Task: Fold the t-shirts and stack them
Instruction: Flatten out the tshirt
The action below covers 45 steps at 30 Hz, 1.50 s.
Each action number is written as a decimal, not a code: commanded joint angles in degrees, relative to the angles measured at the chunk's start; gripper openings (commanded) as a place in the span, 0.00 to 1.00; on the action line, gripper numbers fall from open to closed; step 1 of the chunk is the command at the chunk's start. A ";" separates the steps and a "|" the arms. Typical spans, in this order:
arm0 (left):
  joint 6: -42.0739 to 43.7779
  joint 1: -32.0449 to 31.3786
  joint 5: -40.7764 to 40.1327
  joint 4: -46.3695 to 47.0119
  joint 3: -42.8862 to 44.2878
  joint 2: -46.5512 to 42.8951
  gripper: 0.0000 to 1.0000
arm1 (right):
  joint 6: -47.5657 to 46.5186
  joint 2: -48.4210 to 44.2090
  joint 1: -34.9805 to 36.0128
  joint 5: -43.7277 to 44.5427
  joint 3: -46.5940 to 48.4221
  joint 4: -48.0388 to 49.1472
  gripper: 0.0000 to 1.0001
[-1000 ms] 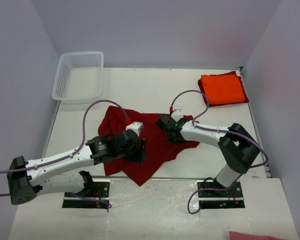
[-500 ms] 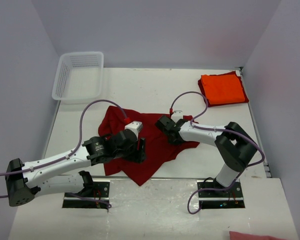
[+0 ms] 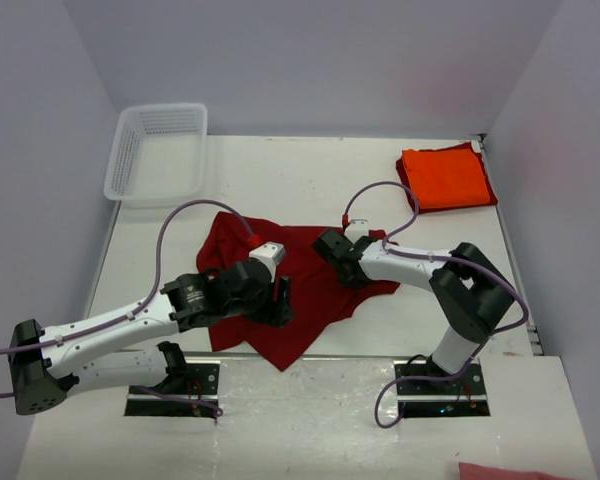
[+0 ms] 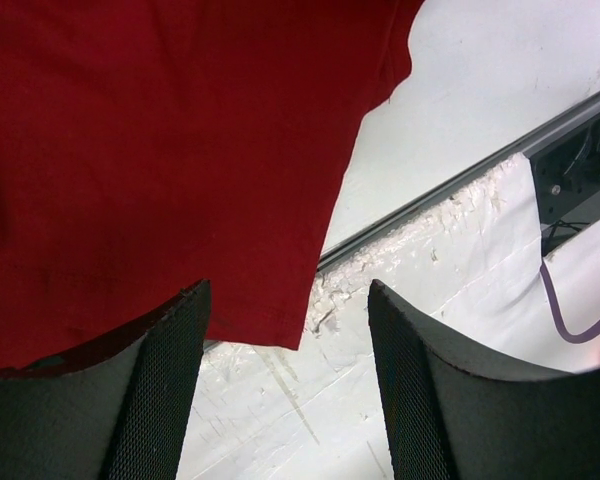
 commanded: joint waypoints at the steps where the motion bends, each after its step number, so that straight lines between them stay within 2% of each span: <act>1: 0.89 -0.16 0.31 1.28 0.41 -1.07 0.66 | 1.17 1.60 -1.28 2.94 0.33 0.91 0.18; 2: 0.89 -0.16 0.39 1.37 0.32 -0.98 0.66 | 1.17 1.52 -1.37 2.67 0.50 0.91 0.10; 5: 0.98 -0.25 0.66 1.46 0.23 -0.89 0.66 | 1.52 2.04 -1.72 3.02 0.50 1.00 0.00; 10: 0.80 -0.16 0.83 2.07 -0.64 -1.07 0.66 | 0.99 1.34 -1.46 3.46 0.85 0.65 0.00; 16: -0.86 -0.16 2.33 4.27 -3.89 -0.28 0.66 | -1.20 -8.23 0.65 5.14 6.38 -6.72 0.00; 22: -2.10 -0.43 5.67 9.10 -7.94 2.97 0.68 | -4.98 -15.09 1.00 2.85 10.43 -8.67 0.00; 37: -4.82 -3.59 4.08 9.72 -8.20 6.83 0.68 | -6.22 -16.85 1.00 3.11 8.85 -9.29 0.00; 41: -6.04 -7.10 1.98 9.55 -8.03 9.65 0.69 | -6.39 -17.38 1.00 2.94 9.03 -9.64 0.00; 45: -8.95 -13.42 -2.23 8.23 -6.98 13.86 0.68 | -6.66 -18.35 0.91 1.27 7.98 -8.50 0.00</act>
